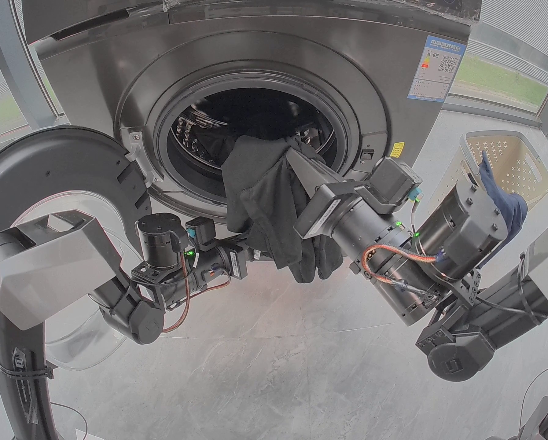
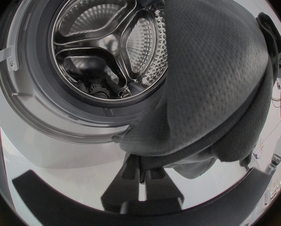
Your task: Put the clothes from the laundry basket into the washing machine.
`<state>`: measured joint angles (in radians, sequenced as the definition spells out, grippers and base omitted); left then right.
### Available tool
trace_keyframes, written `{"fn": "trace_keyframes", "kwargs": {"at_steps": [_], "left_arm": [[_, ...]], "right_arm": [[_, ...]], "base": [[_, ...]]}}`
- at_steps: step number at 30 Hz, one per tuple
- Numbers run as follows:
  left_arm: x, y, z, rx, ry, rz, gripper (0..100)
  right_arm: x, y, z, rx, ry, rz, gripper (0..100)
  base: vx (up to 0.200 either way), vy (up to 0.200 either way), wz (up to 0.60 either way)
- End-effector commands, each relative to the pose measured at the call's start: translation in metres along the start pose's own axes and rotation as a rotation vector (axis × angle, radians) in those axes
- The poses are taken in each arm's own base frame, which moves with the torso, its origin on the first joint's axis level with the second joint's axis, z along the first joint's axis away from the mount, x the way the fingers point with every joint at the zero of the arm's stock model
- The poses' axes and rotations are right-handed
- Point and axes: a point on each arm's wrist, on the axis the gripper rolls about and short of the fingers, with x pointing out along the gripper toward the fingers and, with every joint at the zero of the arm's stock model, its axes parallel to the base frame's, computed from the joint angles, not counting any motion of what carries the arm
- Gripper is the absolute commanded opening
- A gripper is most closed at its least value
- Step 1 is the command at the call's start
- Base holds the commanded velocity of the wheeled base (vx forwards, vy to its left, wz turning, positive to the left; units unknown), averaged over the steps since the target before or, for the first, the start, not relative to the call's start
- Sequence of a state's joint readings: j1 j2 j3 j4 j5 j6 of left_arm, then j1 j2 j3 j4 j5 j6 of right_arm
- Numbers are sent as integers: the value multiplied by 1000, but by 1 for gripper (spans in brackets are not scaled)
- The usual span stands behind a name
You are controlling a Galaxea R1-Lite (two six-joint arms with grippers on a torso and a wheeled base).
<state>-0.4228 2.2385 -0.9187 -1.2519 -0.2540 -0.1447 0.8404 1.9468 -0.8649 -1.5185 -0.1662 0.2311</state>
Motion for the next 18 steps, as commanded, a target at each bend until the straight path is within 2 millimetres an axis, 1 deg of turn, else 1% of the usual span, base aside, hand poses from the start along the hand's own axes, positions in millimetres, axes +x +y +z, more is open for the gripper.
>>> {"fn": "trace_keyframes", "kwargs": {"at_steps": [1, 3, 4, 18], "left_arm": [[-7, 0, -5, -3, 11, 7, 0], [-8, 1, -4, 2, -2, 11, 0], [-8, 2, -3, 3, -7, 16, 100], [-2, 6, 4, 13, -67, 70, 100]], "right_arm": [[-1, -1, 0, 0, 1, -1, 0], [0, 0, 0, -1, 0, 1, 0], [0, 0, 0, -1, 0, 1, 0], [-1, 1, -1, 0, 0, 3, 0]], "base": [[0, 0, 0], [0, 0, 0], [0, 0, 0], [0, 0, 0]]}}
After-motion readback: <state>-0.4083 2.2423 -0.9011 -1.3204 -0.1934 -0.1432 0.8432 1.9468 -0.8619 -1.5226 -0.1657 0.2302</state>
